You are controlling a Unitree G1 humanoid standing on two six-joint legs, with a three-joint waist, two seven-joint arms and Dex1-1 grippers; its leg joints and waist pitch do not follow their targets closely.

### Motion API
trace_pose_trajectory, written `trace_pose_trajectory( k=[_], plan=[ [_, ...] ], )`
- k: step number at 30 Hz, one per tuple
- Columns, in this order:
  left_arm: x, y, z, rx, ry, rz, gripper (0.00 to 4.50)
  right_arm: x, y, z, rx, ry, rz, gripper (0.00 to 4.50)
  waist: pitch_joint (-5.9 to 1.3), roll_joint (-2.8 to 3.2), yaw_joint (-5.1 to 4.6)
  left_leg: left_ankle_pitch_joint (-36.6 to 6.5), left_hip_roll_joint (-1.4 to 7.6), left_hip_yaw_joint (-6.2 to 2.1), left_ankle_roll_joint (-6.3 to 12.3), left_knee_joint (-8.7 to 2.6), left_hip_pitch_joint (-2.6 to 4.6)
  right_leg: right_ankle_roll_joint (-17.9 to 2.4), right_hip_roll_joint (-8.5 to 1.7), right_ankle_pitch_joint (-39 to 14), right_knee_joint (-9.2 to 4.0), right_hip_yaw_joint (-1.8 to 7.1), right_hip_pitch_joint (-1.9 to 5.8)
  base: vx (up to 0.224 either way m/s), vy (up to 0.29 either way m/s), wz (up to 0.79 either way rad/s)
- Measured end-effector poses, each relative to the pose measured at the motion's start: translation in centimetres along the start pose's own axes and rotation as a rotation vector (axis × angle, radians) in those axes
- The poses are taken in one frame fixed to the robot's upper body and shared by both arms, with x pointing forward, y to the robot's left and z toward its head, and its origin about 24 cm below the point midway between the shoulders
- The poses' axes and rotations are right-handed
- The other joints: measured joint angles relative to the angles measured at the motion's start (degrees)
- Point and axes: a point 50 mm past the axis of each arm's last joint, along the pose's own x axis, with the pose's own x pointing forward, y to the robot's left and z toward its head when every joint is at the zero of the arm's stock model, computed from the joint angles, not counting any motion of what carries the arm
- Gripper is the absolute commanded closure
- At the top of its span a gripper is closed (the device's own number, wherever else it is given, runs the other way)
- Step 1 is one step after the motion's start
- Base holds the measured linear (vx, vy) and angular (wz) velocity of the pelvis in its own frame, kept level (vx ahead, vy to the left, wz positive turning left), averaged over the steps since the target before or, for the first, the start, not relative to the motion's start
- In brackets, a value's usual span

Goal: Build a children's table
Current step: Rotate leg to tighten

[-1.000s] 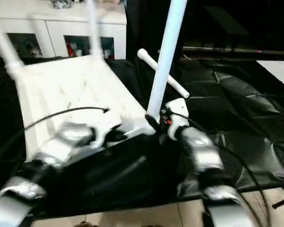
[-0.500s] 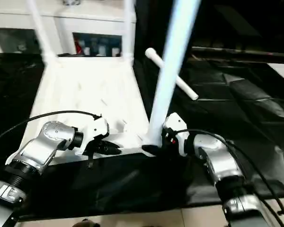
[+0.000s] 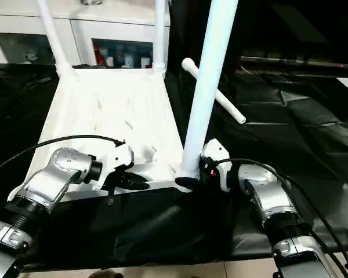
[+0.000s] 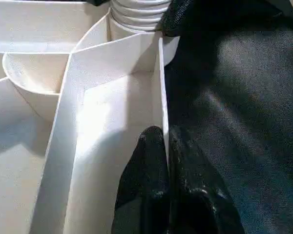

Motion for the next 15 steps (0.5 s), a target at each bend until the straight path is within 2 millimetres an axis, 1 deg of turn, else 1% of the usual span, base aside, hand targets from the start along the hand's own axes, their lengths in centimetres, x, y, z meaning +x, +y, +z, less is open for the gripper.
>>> trace_pose_trajectory(
  k=[5,11,13,15],
  plan=[
    [0.0,0.0,0.0,0.001,0.000,0.001,4.50,0.0,0.0,0.0,0.003,-0.003,0.006,1.71,0.04,-0.08,-0.02,0.00,0.00,0.00,0.00,0.00,0.00,0.01,0.00,0.00,-0.01,0.00,0.00,0.000,0.000,0.00],
    [-0.1,0.0,0.0,0.000,-0.002,0.004,4.50,0.1,0.0,0.0,0.017,-0.012,-0.001,1.75,0.06,-0.11,-0.07,0.00,0.00,0.00,0.00,0.00,0.00,0.01,0.00,-0.01,-0.01,0.00,-0.01,0.000,0.000,0.00],
    [-0.1,0.2,0.0,-0.008,-0.002,0.036,4.50,0.6,-0.1,-0.1,0.059,-0.035,-0.048,1.76,0.06,-0.17,-0.17,0.00,0.00,0.00,-0.01,0.00,0.02,0.01,0.00,-0.01,0.01,0.00,-0.04,0.000,0.000,0.00],
    [0.2,0.6,0.1,-0.013,-0.006,0.086,4.50,1.2,-0.6,-0.1,0.097,-0.056,-0.127,1.76,0.06,-0.16,-0.64,0.02,-0.01,0.00,-0.03,0.00,0.00,0.01,0.00,-0.01,-0.05,0.01,-0.11,0.000,0.000,0.00]
  ],
)
